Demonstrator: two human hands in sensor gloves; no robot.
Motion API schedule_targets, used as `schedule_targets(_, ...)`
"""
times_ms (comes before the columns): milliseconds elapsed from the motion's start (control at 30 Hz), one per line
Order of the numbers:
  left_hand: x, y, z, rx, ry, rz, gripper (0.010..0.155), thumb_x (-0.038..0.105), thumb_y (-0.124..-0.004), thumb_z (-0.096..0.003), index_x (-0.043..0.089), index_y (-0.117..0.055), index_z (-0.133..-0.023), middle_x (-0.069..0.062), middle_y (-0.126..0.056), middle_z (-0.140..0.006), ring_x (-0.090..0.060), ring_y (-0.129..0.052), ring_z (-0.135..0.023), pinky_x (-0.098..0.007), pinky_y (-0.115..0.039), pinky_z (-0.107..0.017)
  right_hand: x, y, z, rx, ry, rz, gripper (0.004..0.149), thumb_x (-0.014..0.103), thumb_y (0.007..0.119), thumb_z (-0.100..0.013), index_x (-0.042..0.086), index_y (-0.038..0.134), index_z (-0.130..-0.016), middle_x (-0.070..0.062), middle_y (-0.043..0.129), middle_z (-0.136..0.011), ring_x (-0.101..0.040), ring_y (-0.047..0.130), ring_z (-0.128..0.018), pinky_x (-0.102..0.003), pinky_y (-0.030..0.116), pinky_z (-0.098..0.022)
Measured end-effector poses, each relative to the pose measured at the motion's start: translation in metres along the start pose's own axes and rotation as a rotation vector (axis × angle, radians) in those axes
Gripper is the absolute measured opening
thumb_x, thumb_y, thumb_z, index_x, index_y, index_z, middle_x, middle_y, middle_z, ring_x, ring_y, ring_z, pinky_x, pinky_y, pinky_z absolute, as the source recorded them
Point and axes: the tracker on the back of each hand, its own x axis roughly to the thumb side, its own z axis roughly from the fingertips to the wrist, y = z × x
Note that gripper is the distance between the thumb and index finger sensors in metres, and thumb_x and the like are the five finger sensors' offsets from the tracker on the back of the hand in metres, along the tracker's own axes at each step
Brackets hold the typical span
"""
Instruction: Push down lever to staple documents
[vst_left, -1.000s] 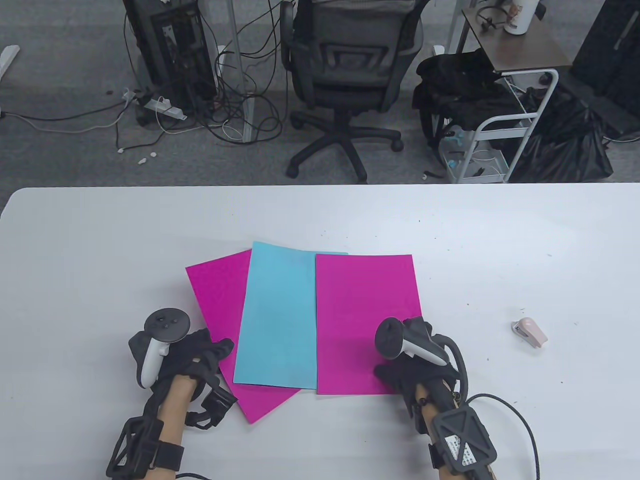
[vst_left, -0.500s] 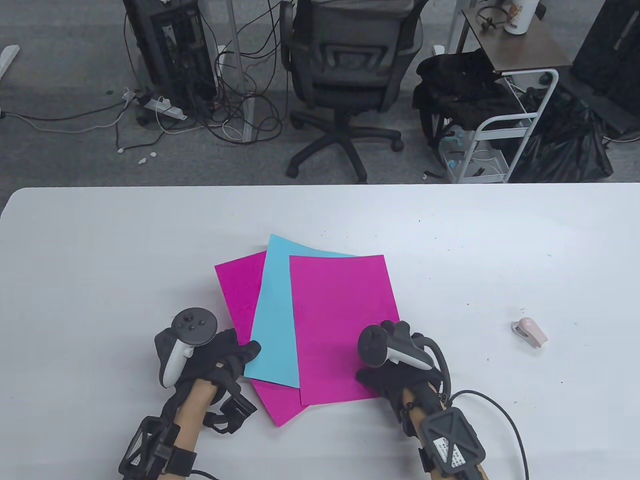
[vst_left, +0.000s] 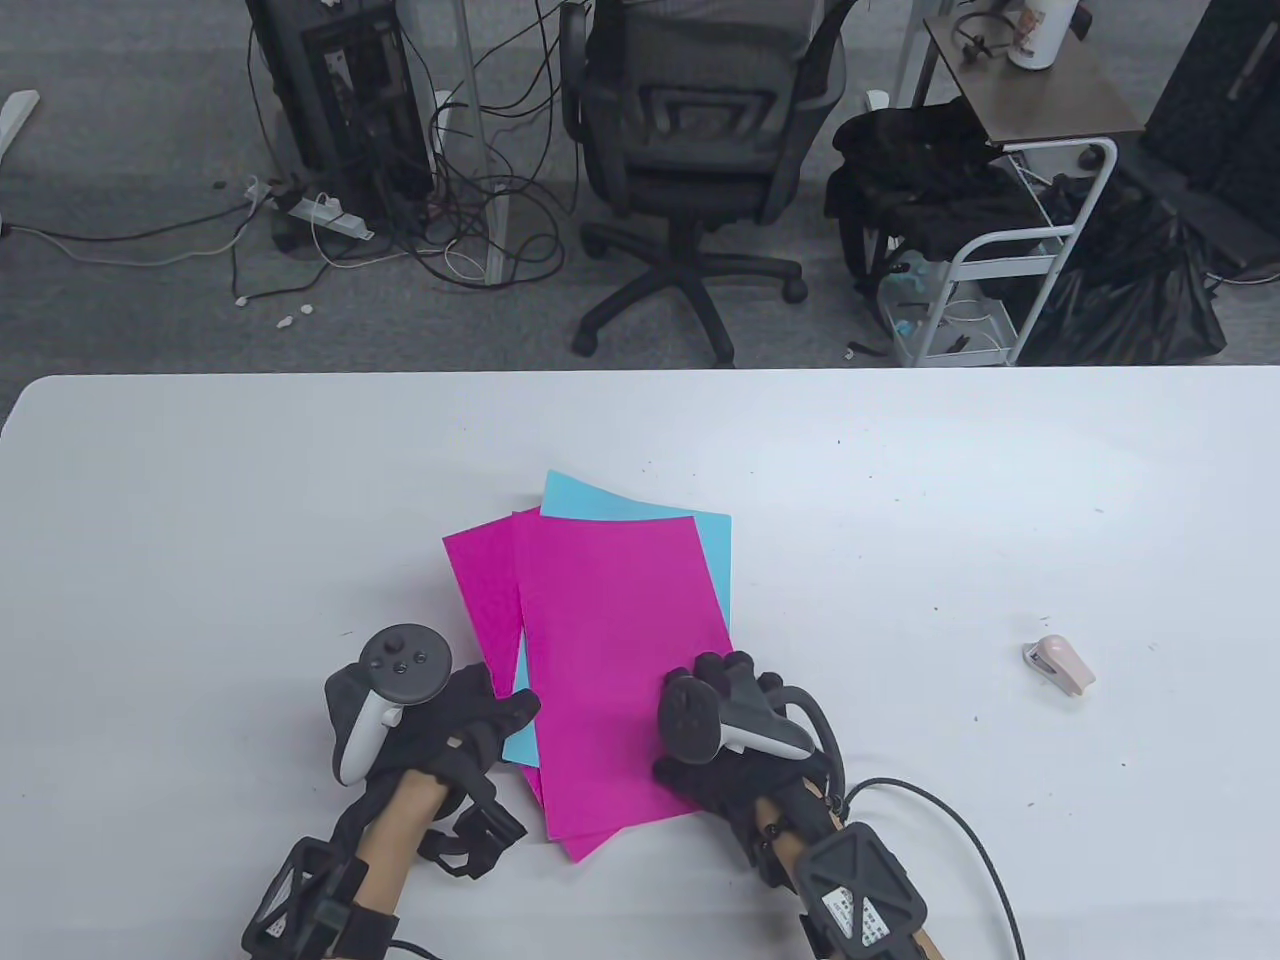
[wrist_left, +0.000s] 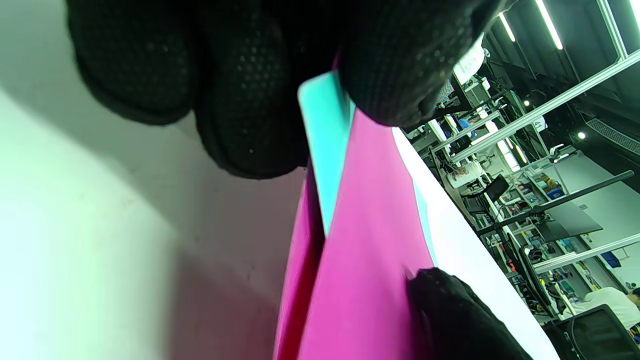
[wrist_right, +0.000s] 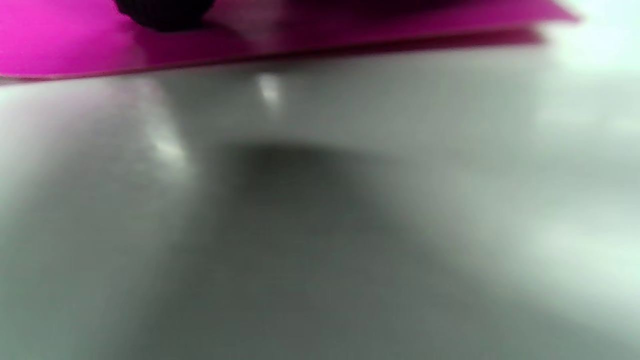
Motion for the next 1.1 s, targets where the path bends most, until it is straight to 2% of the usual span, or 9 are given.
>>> schedule_targets(333, 0.0, -0.003, 0.0, 0.085, 0.036, -0.018, 0.051, 0.028, -0.088, -0.0528, 0.001, -0.078, -0.096, -0.008, -0.105, -0.072, -0.018, -0.108, -0.048, -0.049, -0.093, -0.04, 0.003, 0.0, -0.001, -0.024, -0.037, -0.032, 0.087, 0.049, 0.055, -0.051, 0.0, 0.014, -0.109, -0.039, 0.011, -0.107, -0.067, 0.018, -0.096, -0.078, 0.029, -0.066)
schedule_targets(633, -0.005, 0.009, 0.006, 0.202, 0.007, 0.036, 0.045, 0.026, -0.088, -0.0528, 0.007, -0.081, -0.093, -0.006, -0.106, -0.072, -0.019, -0.109, -0.049, -0.05, -0.092, -0.042, -0.025, -0.015, 0.011, -0.172, 0.001, -0.18, 0.086, 0.049, 0.055, -0.051, -0.003, 0.018, -0.109, -0.04, 0.02, -0.108, -0.068, 0.028, -0.096, -0.078, 0.035, -0.065)
schedule_targets(867, -0.002, 0.028, 0.023, 0.341, -0.175, 0.032, 0.044, 0.026, -0.088, -0.053, 0.011, -0.081, -0.094, -0.005, -0.105, -0.073, -0.019, -0.108, -0.051, -0.05, -0.092, -0.044, -0.062, -0.03, 0.03, -0.366, 0.085, -0.384, 0.09, 0.05, 0.057, -0.051, -0.008, 0.015, -0.107, -0.041, 0.035, -0.107, -0.067, 0.05, -0.094, -0.073, 0.052, -0.066)
schedule_targets(967, 0.003, 0.033, 0.032, 0.399, -0.257, 0.056, 0.044, 0.027, -0.088, -0.053, 0.012, -0.081, -0.094, -0.005, -0.105, -0.074, -0.018, -0.109, -0.052, -0.05, -0.093, -0.044, -0.07, -0.036, 0.038, -0.476, 0.094, -0.493, 0.093, 0.05, 0.059, -0.051, -0.011, 0.013, -0.105, -0.041, 0.043, -0.104, -0.063, 0.064, -0.09, -0.068, 0.062, -0.065)
schedule_targets(1100, 0.01, 0.036, 0.043, 0.45, -0.372, 0.068, 0.043, 0.027, -0.088, -0.053, 0.015, -0.082, -0.094, -0.004, -0.105, -0.076, -0.018, -0.11, -0.054, -0.05, -0.097, -0.044, -0.075, -0.043, 0.047, -0.584, 0.066, -0.63, 0.095, 0.051, 0.062, -0.051, -0.011, 0.013, -0.105, -0.04, 0.047, -0.103, -0.06, 0.07, -0.089, -0.066, 0.067, -0.063)
